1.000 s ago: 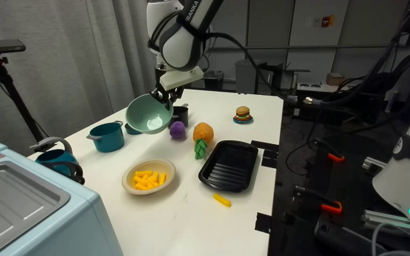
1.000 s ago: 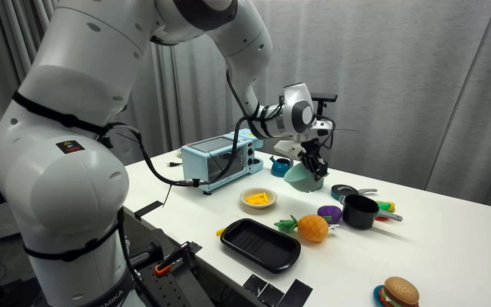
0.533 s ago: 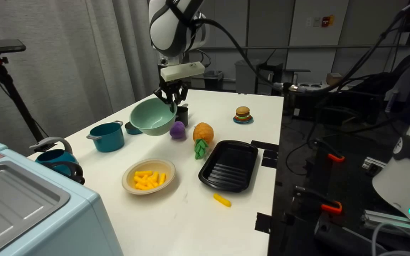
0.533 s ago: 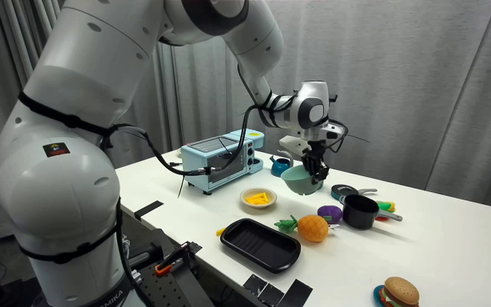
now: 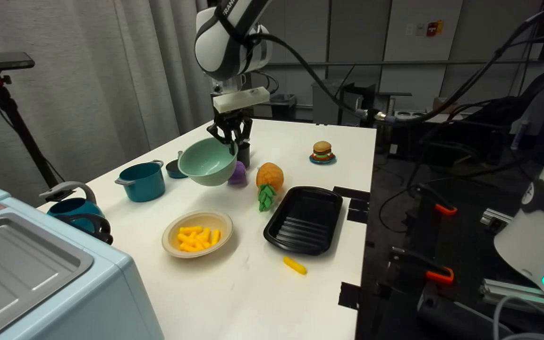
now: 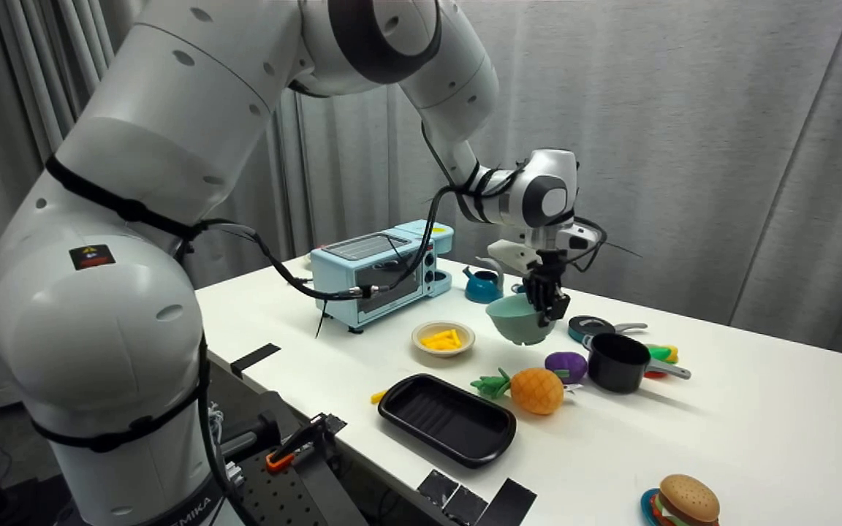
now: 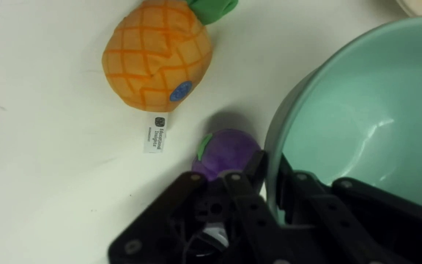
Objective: Pour the contents in the green bowl onto the white plate on the left
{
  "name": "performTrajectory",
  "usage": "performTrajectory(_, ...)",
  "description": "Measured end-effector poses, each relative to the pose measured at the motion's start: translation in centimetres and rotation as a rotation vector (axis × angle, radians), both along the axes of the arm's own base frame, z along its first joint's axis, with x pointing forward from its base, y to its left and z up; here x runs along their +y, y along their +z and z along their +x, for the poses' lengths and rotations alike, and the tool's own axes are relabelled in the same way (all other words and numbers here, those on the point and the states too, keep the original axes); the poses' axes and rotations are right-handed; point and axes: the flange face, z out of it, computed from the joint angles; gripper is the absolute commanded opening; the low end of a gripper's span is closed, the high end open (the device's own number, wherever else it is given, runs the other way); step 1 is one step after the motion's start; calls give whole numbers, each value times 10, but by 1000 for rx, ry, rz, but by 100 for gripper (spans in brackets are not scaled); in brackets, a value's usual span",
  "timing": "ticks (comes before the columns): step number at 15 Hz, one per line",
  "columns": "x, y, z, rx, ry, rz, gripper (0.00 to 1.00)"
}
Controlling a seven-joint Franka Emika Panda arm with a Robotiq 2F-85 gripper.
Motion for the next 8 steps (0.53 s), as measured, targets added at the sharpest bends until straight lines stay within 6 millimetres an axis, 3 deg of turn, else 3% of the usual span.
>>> performTrajectory(3,-14,-40,8,34,-17,-4,2)
performTrajectory(5,-6,-59,13,46,-9,-2,2)
performTrajectory(8,15,-62,24,30,11,12,2)
